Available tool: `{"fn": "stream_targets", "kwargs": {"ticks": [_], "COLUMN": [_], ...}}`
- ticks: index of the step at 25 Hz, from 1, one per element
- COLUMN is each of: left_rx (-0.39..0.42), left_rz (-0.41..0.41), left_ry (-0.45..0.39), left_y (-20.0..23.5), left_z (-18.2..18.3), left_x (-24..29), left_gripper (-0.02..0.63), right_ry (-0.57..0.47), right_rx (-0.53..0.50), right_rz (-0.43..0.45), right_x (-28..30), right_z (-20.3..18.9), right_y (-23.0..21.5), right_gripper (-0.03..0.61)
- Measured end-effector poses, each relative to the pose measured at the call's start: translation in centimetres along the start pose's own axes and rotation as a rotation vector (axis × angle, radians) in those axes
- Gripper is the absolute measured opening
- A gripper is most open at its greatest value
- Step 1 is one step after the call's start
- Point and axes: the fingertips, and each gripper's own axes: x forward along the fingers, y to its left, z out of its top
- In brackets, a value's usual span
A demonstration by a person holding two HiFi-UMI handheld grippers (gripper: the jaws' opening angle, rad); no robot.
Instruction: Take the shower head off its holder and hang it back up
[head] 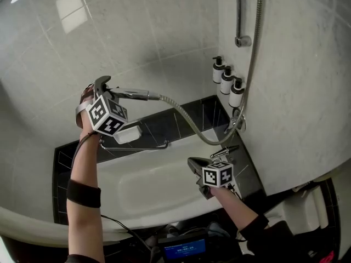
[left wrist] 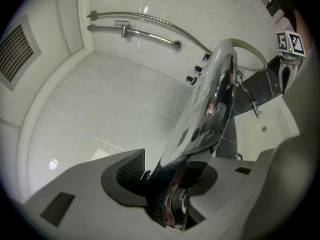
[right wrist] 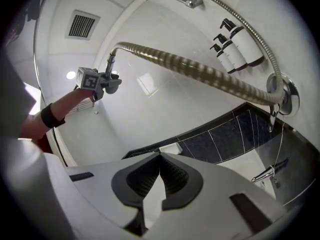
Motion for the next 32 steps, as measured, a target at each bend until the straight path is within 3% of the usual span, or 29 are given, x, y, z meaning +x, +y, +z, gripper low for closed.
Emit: {"fn": "stream_targets", "kwargs": {"ticks": [13, 22, 32], "left_rx": [0.047, 0.068, 0.169], "left_rz": [0.000, 0.013, 0.052], "left_ry": [0.015, 0.018, 0.052], "left_y": [12.8, 21.6, 31.0], "left_z": [8.0, 15.9, 24.1], "left_x": [3.7, 3.6, 2.2], "left_gripper": [0.176, 0.175, 0.173], "right_ry": [-0.012, -0.005, -0.024], "right_rx": [0.036, 0.045, 0.081], "right_rz": [-0.025, -0.069, -0.101], "right_x": [-2.6, -5.1, -6.6], "right_z": [1.1, 0.8, 0.8], "right_y": [-3.2, -6.5, -9.7], "right_gripper": [0.018, 0.017, 0.017]}}
